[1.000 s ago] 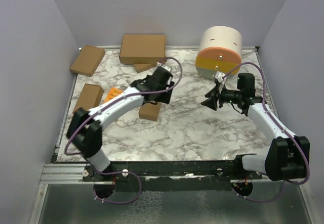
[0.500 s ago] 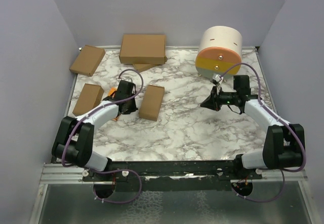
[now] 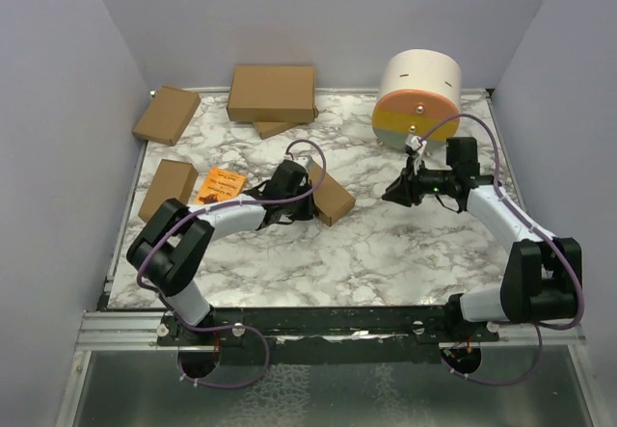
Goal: Fold the paper box
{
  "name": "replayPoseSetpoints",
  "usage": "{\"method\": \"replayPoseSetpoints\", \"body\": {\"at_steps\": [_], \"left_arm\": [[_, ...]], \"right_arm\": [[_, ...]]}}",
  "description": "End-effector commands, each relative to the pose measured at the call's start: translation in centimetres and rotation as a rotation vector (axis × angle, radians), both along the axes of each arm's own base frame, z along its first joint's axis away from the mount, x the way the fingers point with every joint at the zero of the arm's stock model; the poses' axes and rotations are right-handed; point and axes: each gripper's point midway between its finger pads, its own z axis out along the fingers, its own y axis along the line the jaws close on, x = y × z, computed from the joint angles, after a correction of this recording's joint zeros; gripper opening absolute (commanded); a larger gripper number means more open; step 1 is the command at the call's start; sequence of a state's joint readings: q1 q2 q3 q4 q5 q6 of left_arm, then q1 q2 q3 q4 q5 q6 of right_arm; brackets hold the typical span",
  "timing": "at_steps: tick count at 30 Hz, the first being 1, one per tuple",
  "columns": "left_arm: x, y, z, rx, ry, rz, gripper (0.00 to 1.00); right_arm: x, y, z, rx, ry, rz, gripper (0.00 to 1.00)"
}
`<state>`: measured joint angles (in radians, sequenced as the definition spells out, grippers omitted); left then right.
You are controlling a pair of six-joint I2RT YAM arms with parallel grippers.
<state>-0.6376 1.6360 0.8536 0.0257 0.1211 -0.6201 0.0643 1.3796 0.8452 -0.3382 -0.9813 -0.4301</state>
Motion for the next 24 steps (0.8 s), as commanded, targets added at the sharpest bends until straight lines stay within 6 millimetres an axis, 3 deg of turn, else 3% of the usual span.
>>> {"method": "replayPoseSetpoints", "body": {"at_steps": [1, 4, 6, 7, 11, 13, 14, 16, 19, 21, 24], "left_arm": [[1.6, -0.1, 2.9, -0.005, -0.103, 0.022, 0.1], [1.8, 2.4, 6.8, 0.025, -0.245, 0.049, 0.11], [2.1, 3.6, 10.4, -0.004, -0.364, 0.043, 0.11], [2.4, 4.3, 12.1, -0.023, -0.415, 0.059, 0.19], [3.8, 7.4, 21.7, -0.18, -0.642, 0.121, 0.77], [4.2, 9.2, 26.7, -0.236, -0.738, 0.167, 0.95], [4.1, 9.9, 29.1, -0.252, -0.786, 0.183, 0.99], [3.9, 11.1, 33.6, -0.259, -0.868, 0.204, 0.99], [2.8, 12.0, 38.6, -0.245, -0.935, 0.208, 0.99], [2.1, 12.3, 41.0, -0.237, -0.966, 0.201, 0.99], [1.2, 12.6, 43.5, -0.226, -0.998, 0.184, 0.99]], "right_arm": [[1.5, -1.4, 1.8, -0.1, -0.115, -0.05, 0.3], [2.4, -2.4, 3.8, -0.165, -0.229, -0.089, 0.33], [2.9, -2.8, 6.0, -0.182, -0.324, -0.104, 0.4], [3.1, -2.9, 7.4, -0.185, -0.374, -0.106, 0.46], [4.1, -3.1, 14.7, -0.195, -0.527, -0.12, 0.84], [5.0, -3.3, 18.4, -0.168, -0.521, -0.181, 0.96], [5.5, -3.5, 21.5, -0.14, -0.534, -0.236, 1.0], [5.8, -3.9, 25.4, -0.09, -0.519, -0.319, 1.0], [5.5, -4.7, 30.9, -0.002, -0.558, -0.45, 1.0], [4.7, -4.8, 33.9, 0.022, -0.594, -0.465, 1.0], [3.1, -4.4, 36.6, 0.021, -0.643, -0.422, 1.0]]}}
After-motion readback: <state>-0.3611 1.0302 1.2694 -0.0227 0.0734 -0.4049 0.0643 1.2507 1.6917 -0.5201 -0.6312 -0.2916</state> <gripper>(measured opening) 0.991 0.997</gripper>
